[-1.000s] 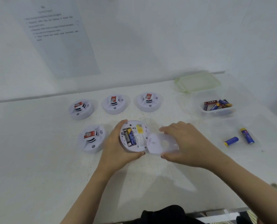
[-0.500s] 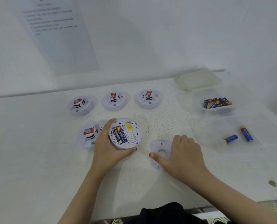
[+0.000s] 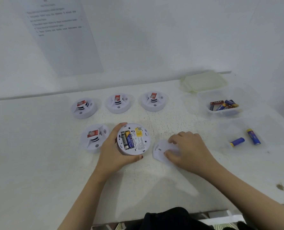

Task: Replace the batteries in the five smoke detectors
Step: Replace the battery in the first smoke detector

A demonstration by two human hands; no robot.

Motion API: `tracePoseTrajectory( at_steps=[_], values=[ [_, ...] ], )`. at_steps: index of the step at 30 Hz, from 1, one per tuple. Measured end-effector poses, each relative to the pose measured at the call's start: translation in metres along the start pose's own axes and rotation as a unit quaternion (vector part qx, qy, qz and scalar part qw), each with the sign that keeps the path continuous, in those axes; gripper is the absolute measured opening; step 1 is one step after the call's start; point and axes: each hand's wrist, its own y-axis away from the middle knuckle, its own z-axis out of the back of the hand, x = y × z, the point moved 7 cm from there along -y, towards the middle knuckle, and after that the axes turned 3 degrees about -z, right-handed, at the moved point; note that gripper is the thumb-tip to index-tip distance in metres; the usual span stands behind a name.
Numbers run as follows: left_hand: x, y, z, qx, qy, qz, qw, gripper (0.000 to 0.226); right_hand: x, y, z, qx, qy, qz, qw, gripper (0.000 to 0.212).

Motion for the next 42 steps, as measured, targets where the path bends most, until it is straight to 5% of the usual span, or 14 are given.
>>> tracePoseTrajectory(
  at_steps=[6, 11, 18, 22, 26, 29, 36, 42],
  values=[
    [-0.001, -0.001, 0.0, 0.016, -0.009, 0.002, 1.0, 0.097, 0.005, 0.003, 0.006, 0.014, -0.003, 0.046, 0.999, 0.081],
    [-0.001, 0.001, -0.001, 0.015, -0.004, 0.009, 1.0, 0.095, 0.012, 0.013, -0.004, 0.022, 0.086, 0.066, 0.994, 0.064],
    [-0.005, 0.006, -0.008, 0.009, 0.019, 0.02, 1.0, 0.097, 0.016, 0.014, -0.002, -0.036, 0.052, 0.132, 0.989, 0.033],
    [-0.005, 0.008, -0.012, 0.01, 0.03, 0.031, 0.999, 0.098, -0.005, 0.002, 0.011, 0.012, 0.027, 0.06, 0.998, 0.035],
    [-0.005, 0.01, -0.012, -0.001, 0.044, 0.035, 0.998, 0.098, -0.013, -0.007, 0.04, -0.051, -0.065, 0.048, 0.995, 0.048],
    [-0.011, 0.009, -0.016, -0.005, 0.048, 0.033, 0.998, 0.096, -0.002, -0.012, 0.044, -0.034, -0.155, 0.108, 0.981, 0.051],
    [-0.03, 0.008, -0.033, 0.007, 0.028, 0.02, 0.999, 0.095, 0.033, -0.016, 0.041, -0.015, -0.107, 0.28, 0.954, 0.056],
    [-0.042, 0.008, -0.04, 0.001, 0.034, 0.023, 0.999, 0.093, 0.032, -0.019, 0.047, -0.006, -0.117, 0.32, 0.94, 0.057]
  ],
)
